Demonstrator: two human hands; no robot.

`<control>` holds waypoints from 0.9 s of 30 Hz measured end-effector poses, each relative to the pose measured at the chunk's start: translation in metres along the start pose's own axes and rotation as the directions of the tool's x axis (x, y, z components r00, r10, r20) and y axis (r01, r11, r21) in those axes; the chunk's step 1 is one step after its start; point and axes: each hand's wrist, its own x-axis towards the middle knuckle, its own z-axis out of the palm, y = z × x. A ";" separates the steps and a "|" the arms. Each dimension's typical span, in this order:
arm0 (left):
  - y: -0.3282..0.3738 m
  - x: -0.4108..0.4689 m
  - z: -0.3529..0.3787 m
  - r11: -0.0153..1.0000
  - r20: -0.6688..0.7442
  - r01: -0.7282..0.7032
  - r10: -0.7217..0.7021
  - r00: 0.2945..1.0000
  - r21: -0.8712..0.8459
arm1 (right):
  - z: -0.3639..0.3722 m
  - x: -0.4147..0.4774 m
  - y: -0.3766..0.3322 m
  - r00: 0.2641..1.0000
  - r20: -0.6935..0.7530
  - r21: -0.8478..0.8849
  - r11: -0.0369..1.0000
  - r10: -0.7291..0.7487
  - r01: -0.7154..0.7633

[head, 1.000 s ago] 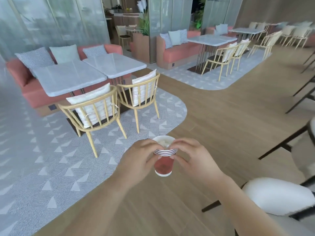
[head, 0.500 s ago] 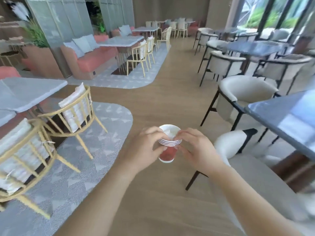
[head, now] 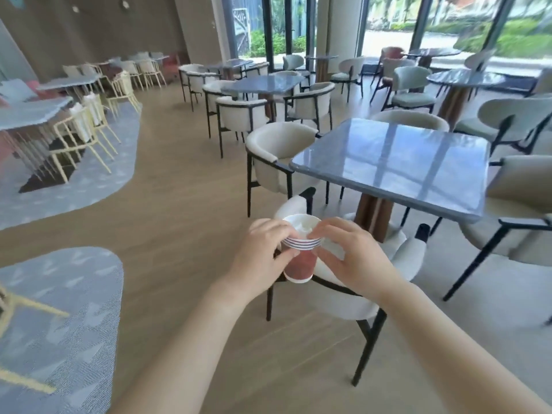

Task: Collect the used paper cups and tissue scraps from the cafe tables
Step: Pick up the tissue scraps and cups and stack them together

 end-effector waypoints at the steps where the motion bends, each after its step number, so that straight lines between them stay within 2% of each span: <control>1: 0.011 0.002 0.007 0.999 0.013 -0.028 0.029 1.000 -0.023 | -0.010 -0.012 0.003 0.999 -0.017 -0.021 0.999 0.031 -0.032; 7: 0.098 0.003 0.061 0.976 0.106 -0.210 0.215 0.971 -0.055 | -0.085 -0.108 0.018 0.957 -0.143 -0.124 0.955 0.250 -0.268; 14: 0.232 -0.048 0.110 0.889 0.160 -0.398 0.437 0.885 -0.226 | -0.180 -0.250 -0.009 0.867 -0.242 -0.192 0.854 0.436 -0.483; 20: 0.346 -0.109 0.149 0.757 0.226 -0.522 0.630 0.743 -0.393 | -0.241 -0.379 -0.049 0.740 -0.427 -0.184 0.751 0.520 -0.634; 27: 0.465 -0.175 0.185 0.572 0.256 -0.544 0.796 0.549 -0.614 | -0.281 -0.515 -0.087 0.520 -0.630 -0.166 0.553 0.577 -0.816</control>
